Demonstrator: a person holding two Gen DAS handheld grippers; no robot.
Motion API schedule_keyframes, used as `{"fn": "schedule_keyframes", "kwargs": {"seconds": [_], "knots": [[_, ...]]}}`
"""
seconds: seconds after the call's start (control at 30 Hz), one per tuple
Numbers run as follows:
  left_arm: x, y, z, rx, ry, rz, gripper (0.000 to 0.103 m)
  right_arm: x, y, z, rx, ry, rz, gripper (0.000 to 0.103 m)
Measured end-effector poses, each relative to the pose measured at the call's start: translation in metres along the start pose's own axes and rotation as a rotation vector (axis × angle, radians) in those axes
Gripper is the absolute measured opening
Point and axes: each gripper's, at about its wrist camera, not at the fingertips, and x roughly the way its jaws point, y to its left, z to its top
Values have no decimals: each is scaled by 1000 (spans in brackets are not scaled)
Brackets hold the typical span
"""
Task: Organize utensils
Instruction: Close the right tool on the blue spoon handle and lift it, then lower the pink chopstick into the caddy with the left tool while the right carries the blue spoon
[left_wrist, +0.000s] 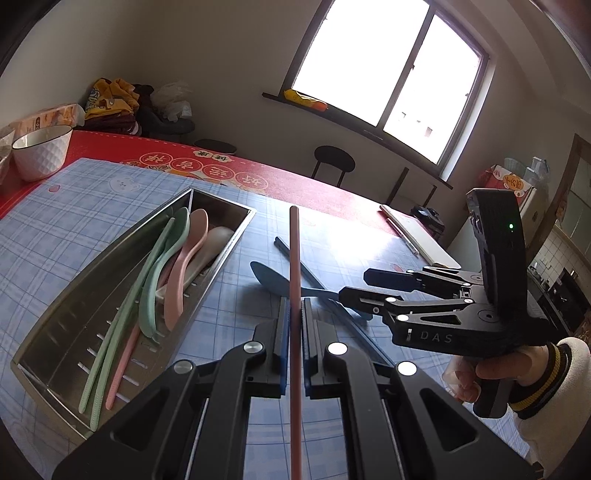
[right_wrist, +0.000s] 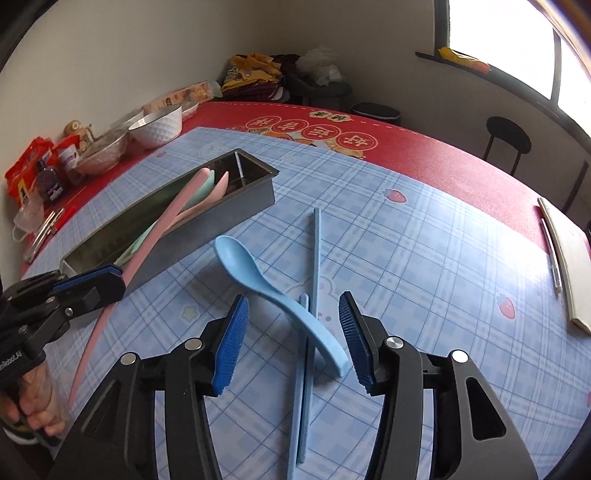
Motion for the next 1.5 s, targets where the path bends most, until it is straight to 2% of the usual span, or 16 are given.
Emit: {"fn": "schedule_keyframes", "kwargs": {"seconds": [0.07,0.23,0.3,0.33,0.43,0.47,0.5,0.53,0.73,0.97,1.07,1.33,1.5], "knots": [[-1,1,-1,0,3,1,6,4,7,0,-60,24,-40,50],[-3,2,-1,-3,5,4,6,30,20,-2,-163,120,-69,48],[-4,4,-1,-4,6,7,6,40,25,-4,-199,153,-81,41],[-5,4,-1,-4,6,9,6,41,27,-4,-205,142,-84,41],[-6,6,-1,-6,7,14,6,45,27,-1,-192,148,-90,27],[-6,7,-1,-6,8,14,6,45,27,0,-186,149,-93,23],[-6,7,-1,-7,8,14,6,44,25,0,-174,148,-93,12],[-6,7,-1,-7,8,15,6,43,22,1,-149,150,-83,7],[-7,9,-1,-5,10,12,6,24,-1,1,63,66,-18,7],[-10,20,11,-30,47,-15,6,-1,-26,-16,481,-89,118,7],[-14,29,24,-29,72,-31,6,-5,-26,-22,602,-141,154,7],[-27,59,61,9,128,-46,6,-12,-11,-37,709,-207,199,7],[-23,69,76,93,132,-47,6,-14,-10,-45,744,-221,202,7]]}}
